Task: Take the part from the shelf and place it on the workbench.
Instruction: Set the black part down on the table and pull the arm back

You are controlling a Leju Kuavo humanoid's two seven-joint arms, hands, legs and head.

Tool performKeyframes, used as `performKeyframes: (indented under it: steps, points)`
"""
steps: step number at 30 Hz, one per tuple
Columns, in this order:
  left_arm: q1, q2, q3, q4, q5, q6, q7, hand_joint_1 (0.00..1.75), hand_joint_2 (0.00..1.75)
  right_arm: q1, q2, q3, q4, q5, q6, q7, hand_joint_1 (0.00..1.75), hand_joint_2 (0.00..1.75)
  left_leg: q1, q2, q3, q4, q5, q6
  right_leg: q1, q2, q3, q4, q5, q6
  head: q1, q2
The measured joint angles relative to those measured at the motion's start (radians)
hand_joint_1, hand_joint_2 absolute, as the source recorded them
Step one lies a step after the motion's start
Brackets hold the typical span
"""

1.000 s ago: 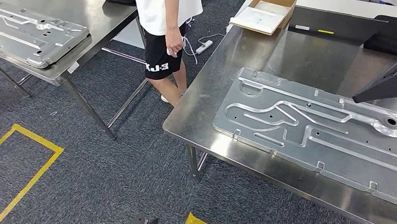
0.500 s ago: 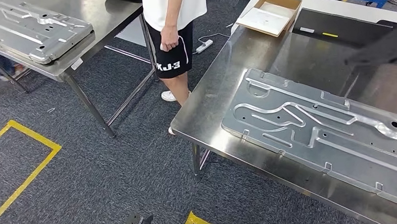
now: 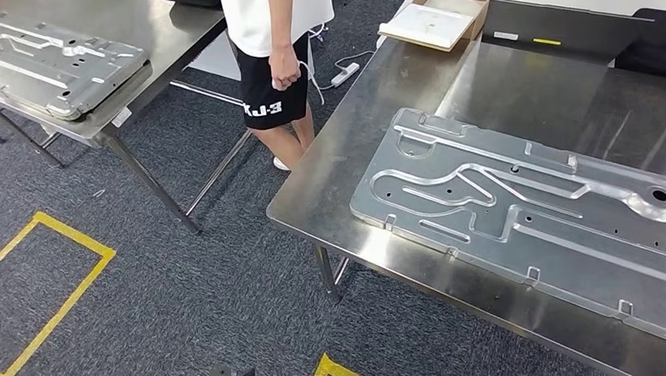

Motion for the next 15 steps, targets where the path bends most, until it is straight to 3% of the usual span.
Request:
performKeyframes:
  steps: [1,2,3,5,6,7,9,11,14,15]
  points:
    - [0.000,-0.002,0.001,0.000,0.000,0.001,0.001,0.00,0.00,-0.002,0.009,0.005,0.003,-0.003,-0.050,0.005,0.00,0.00,-0.003,0.000,-0.005,0.003,0.013,0.013,0.006,0.003,0.001,-0.001,0.000,-0.002,-0.001,0.000]
    - [0.000,-0.005,0.001,0.000,0.000,0.001,0.001,0.00,0.00,-0.001,0.016,0.007,0.006,-0.010,-0.101,0.016,0.00,0.00,-0.009,-0.001,0.009,-0.034,0.042,0.031,0.013,0.005,0.002,-0.002,0.000,-0.006,-0.002,0.000]
    - [0.000,-0.007,0.002,0.000,0.000,0.002,0.002,0.00,0.00,0.001,0.020,0.007,0.009,-0.016,-0.143,0.025,0.00,0.00,-0.021,-0.005,0.037,-0.101,0.081,0.057,0.021,0.009,0.004,-0.005,0.000,-0.010,-0.002,0.000]
    - [0.000,-0.005,0.003,0.000,0.000,0.003,0.002,0.00,0.00,0.008,0.018,0.007,0.017,-0.020,-0.178,0.031,0.00,0.00,-0.039,-0.010,0.098,-0.225,0.128,0.112,0.032,0.013,0.010,-0.013,0.003,-0.015,-0.001,0.000]
    - [0.000,-0.005,0.004,0.000,0.000,0.004,0.002,0.00,0.00,0.014,0.016,0.007,0.021,-0.021,-0.183,0.032,0.00,0.00,-0.043,-0.012,0.117,-0.259,0.133,0.131,0.034,0.013,0.014,-0.018,0.004,-0.014,-0.001,0.000]
    - [0.000,-0.005,0.004,0.000,0.000,0.004,0.002,0.00,0.00,0.019,0.014,0.007,0.024,-0.021,-0.185,0.032,0.00,0.00,-0.043,-0.012,0.127,-0.271,0.130,0.140,0.033,0.011,0.017,-0.022,0.005,-0.012,0.000,0.000]
    - [-0.001,-0.009,0.004,0.000,0.000,0.004,0.002,0.00,0.00,0.021,0.016,0.007,0.024,-0.021,-0.183,0.032,0.00,0.00,-0.040,-0.011,0.144,-0.300,0.137,0.139,0.031,0.008,0.024,-0.030,0.005,-0.009,0.000,0.000]
    - [-0.003,-0.011,0.005,0.000,0.001,0.003,0.001,0.00,0.00,0.004,0.021,0.008,0.023,-0.005,-0.139,0.020,0.00,0.00,-0.033,-0.007,0.169,-0.345,0.151,0.128,0.033,0.005,0.018,-0.008,-0.019,-0.006,0.000,0.000]
    - [-0.009,-0.013,0.006,0.000,0.001,0.000,-0.001,0.00,0.00,-0.025,0.024,0.013,0.027,0.038,-0.029,-0.007,0.00,0.00,-0.022,-0.006,0.185,-0.372,0.160,0.113,0.028,0.002,-0.052,0.141,-0.100,0.006,0.000,0.000]
    - [-0.009,-0.015,0.007,0.000,0.000,-0.001,0.000,0.00,0.00,-0.027,0.024,0.015,0.030,0.052,-0.004,-0.016,0.00,0.00,-0.017,-0.005,0.186,-0.371,0.158,0.107,0.023,0.002,-0.076,0.185,-0.111,0.015,0.000,0.000]
